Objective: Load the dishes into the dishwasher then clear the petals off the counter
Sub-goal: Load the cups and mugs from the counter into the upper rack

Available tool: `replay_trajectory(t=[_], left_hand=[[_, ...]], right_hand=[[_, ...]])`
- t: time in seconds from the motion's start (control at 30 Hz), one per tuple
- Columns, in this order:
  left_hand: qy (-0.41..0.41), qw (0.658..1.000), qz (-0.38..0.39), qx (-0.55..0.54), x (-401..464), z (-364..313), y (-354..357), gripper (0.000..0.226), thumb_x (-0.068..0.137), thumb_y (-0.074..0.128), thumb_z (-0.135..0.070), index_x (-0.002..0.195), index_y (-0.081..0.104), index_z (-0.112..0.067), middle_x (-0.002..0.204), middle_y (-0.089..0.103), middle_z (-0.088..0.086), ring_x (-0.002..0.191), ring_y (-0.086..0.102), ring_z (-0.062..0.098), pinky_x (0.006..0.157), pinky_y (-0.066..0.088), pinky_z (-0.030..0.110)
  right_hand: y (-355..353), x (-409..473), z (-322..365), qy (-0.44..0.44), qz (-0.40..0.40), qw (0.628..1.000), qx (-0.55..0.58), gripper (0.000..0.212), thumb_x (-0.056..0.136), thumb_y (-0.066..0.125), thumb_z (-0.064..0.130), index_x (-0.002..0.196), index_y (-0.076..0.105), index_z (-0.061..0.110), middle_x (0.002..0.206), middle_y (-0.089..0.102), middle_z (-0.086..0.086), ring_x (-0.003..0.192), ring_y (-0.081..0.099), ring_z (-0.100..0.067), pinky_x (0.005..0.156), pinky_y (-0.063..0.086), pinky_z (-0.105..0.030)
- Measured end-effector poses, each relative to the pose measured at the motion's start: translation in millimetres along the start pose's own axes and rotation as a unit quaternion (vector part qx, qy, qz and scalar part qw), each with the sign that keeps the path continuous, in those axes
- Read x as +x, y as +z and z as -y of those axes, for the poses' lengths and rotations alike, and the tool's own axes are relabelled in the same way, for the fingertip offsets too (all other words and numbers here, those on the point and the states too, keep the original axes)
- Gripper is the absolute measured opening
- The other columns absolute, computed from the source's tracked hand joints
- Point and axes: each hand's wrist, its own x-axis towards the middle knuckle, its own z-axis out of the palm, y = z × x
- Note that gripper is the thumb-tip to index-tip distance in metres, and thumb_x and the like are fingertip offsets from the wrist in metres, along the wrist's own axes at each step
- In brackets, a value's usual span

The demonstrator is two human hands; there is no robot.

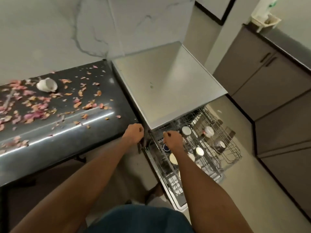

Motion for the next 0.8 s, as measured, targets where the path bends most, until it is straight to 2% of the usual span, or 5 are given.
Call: replay_trajectory(t=[0.1, 0.27, 0.37, 0.57, 0.8], left_hand=[[-0.028, 0.998, -0.046, -0.019, -31.4, 33.4, -29.6, 0.019, 0.094, 0.054, -0.013, 0.094, 0.072, -0.01, 0.095, 0.072, 0.008, 0.091, 0.065, 0.027, 0.085, 0.055, 0.039], [-0.063, 0.992, -0.103, -0.031, -91.3, 94.4, -65.3, 0.018, 0.094, 0.053, -0.011, 0.084, 0.067, -0.013, 0.083, 0.067, 0.003, 0.079, 0.064, 0.02, 0.068, 0.051, 0.031], [-0.086, 0.988, -0.125, -0.038, -119.7, 127.1, -82.8, 0.023, 0.096, 0.051, -0.01, 0.077, 0.063, -0.013, 0.076, 0.064, 0.003, 0.071, 0.062, 0.021, 0.061, 0.047, 0.029], [-0.114, 0.972, -0.191, -0.08, -145.5, 171.5, -120.8, 0.017, 0.095, 0.056, -0.01, 0.082, 0.067, -0.009, 0.081, 0.066, 0.006, 0.076, 0.063, 0.02, 0.065, 0.052, 0.028], [-0.175, 0.954, -0.224, -0.098, -134.3, 210.6, -148.5, 0.016, 0.093, 0.057, -0.011, 0.084, 0.07, -0.008, 0.086, 0.069, 0.005, 0.08, 0.064, 0.018, 0.073, 0.052, 0.032]], right_hand=[[30.4, -7.8, 27.7, -0.056, 0.009, 0.998, -0.006, 0.055, 0.087, 0.039, 0.055, 0.081, 0.072, 0.012, 0.081, 0.075, -0.01, 0.079, 0.072, -0.031, 0.08, 0.059, -0.046], [72.2, -58.8, 97.9, -0.162, 0.05, 0.984, -0.061, 0.037, 0.098, 0.055, 0.036, 0.079, 0.07, 0.009, 0.082, 0.075, -0.015, 0.083, 0.071, -0.033, 0.078, 0.057, -0.044], [93.1, -81.2, 134.1, -0.221, 0.071, 0.966, -0.113, 0.037, 0.098, 0.056, 0.037, 0.08, 0.071, 0.009, 0.086, 0.075, -0.014, 0.088, 0.07, -0.034, 0.077, 0.054, -0.04], [110.9, -96.2, 204.4, -0.315, 0.105, 0.921, -0.206, 0.035, 0.101, 0.052, 0.036, 0.093, 0.074, 0.011, 0.093, 0.073, -0.012, 0.087, 0.067, -0.03, 0.079, 0.055, -0.042], [151.7, -76.3, 272.0, -0.378, 0.122, 0.889, -0.229, 0.036, 0.102, 0.052, 0.034, 0.085, 0.07, 0.008, 0.089, 0.071, -0.015, 0.084, 0.066, -0.031, 0.074, 0.051, -0.041]])
